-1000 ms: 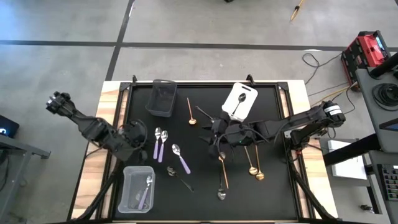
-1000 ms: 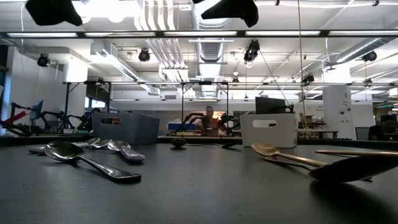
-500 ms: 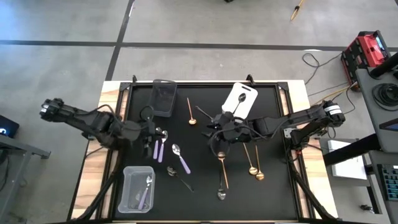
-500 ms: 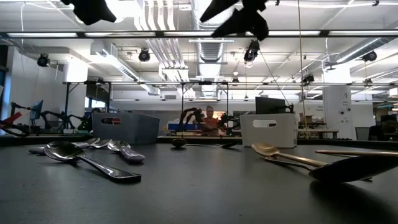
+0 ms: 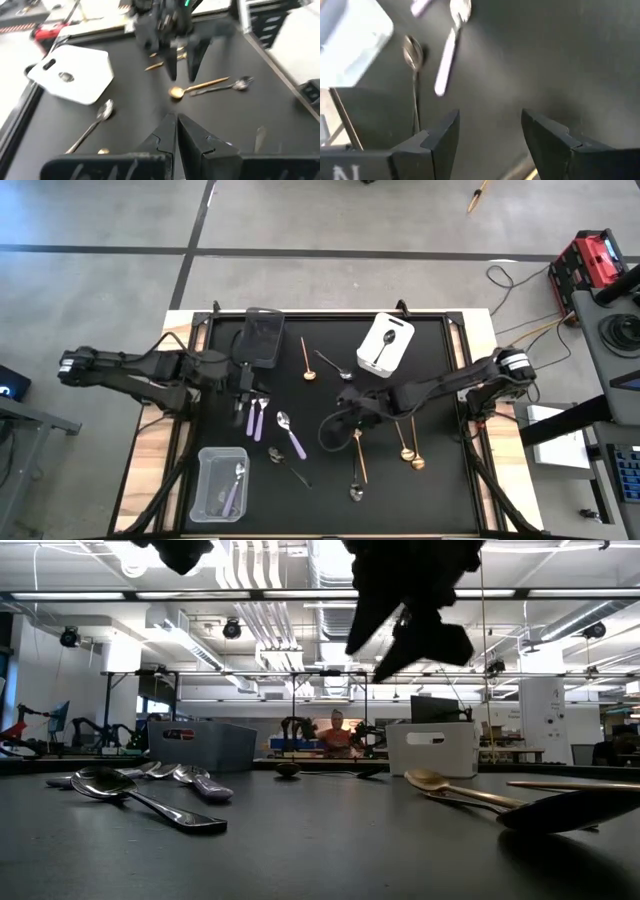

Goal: Sort silverware by color (type)
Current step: Put the gold spoon into the black bin

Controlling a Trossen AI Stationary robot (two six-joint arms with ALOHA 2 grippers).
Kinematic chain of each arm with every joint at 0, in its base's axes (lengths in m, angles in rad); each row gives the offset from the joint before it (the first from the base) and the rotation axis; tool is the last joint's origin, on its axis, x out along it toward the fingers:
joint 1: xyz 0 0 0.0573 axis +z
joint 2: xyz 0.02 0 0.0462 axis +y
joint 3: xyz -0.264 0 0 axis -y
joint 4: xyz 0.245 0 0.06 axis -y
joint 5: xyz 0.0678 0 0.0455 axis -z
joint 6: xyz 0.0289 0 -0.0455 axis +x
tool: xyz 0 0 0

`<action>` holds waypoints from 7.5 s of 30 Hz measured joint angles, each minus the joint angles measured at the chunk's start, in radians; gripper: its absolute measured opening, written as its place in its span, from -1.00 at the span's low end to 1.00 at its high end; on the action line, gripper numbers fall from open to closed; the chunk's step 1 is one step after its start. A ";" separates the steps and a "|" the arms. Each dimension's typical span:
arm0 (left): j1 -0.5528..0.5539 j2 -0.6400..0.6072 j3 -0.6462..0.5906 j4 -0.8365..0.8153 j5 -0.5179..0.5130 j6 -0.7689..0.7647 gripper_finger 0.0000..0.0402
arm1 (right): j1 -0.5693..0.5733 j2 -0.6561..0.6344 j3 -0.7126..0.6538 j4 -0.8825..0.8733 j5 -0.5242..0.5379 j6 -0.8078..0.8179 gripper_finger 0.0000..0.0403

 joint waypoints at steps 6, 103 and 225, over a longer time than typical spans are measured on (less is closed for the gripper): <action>0.014 -0.025 -0.070 0.127 0.049 0.009 -1.00 | 0.053 0.034 0.000 -0.149 -0.040 0.197 0.01; 0.013 -0.141 -0.125 0.203 0.052 -0.075 -1.00 | 0.152 0.355 0.134 -0.381 0.024 0.361 -0.69; 0.016 0.335 -0.127 0.909 -0.220 -0.228 -0.99 | 0.116 0.107 0.133 0.603 0.949 -0.921 -0.77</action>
